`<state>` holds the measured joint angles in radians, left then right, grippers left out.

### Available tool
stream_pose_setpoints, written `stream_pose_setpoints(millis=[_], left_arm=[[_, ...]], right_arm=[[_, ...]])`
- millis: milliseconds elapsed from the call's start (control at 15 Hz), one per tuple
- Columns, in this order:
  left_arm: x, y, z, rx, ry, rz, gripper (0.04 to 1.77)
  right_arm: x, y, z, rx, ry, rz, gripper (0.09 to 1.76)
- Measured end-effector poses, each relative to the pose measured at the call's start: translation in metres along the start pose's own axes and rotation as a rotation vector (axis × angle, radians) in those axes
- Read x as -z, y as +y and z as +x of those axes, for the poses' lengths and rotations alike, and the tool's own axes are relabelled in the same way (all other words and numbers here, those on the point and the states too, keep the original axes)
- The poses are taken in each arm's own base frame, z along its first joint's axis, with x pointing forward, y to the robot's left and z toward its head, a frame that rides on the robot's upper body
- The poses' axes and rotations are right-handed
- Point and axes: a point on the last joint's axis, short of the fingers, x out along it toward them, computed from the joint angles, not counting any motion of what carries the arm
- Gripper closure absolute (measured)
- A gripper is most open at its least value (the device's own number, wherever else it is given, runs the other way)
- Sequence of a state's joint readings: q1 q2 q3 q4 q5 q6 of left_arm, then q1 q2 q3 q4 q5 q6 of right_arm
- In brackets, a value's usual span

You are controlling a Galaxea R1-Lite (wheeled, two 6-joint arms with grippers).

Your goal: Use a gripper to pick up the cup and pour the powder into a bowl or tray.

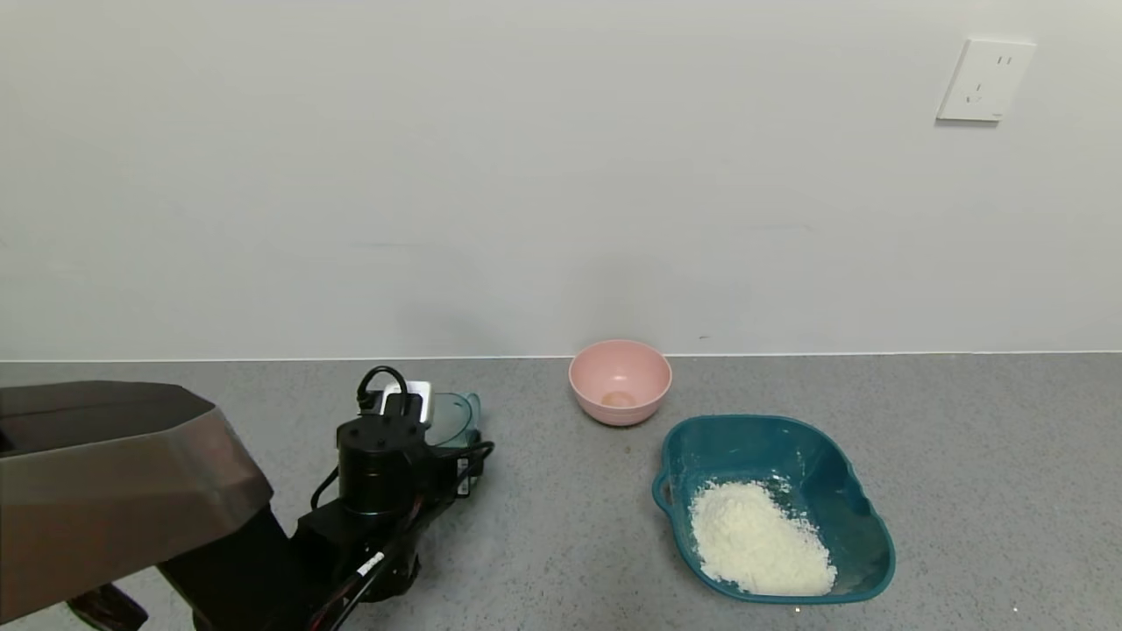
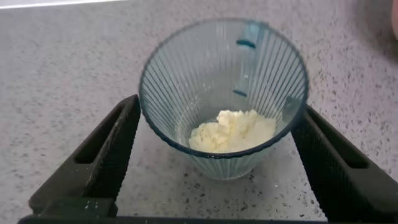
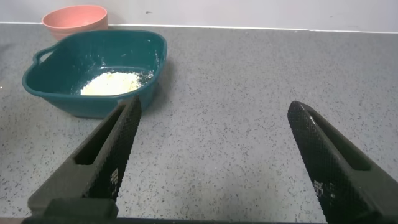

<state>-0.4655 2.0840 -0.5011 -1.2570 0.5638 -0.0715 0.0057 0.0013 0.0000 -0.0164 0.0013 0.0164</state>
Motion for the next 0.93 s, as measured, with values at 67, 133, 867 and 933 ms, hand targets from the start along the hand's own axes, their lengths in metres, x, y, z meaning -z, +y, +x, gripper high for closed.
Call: stream_pose_setpoints(millis=[67,133,867,933], left_arm=[[-0.006,0.004,-0.005,-0.004,-0.013,-0.007,0.13],[-0.011,0.009,-0.01,-0.007,-0.02,-0.013,0.12],[-0.066,0.057,-0.075,-0.025,-0.096,-0.057,0.11],[-0.068,0.061,-0.08,-0.027,-0.099,-0.06,0.1]], right_arm=[[0.0,0.0,0.0,0.0,0.0,0.0,0.14],[0.0,0.0,0.0,0.0,0.0,0.0,0.14],[0.0,0.0,0.0,0.0,0.0,0.0,0.14],[0.0,0.0,0.0,0.0,0.0,0.0,0.14]])
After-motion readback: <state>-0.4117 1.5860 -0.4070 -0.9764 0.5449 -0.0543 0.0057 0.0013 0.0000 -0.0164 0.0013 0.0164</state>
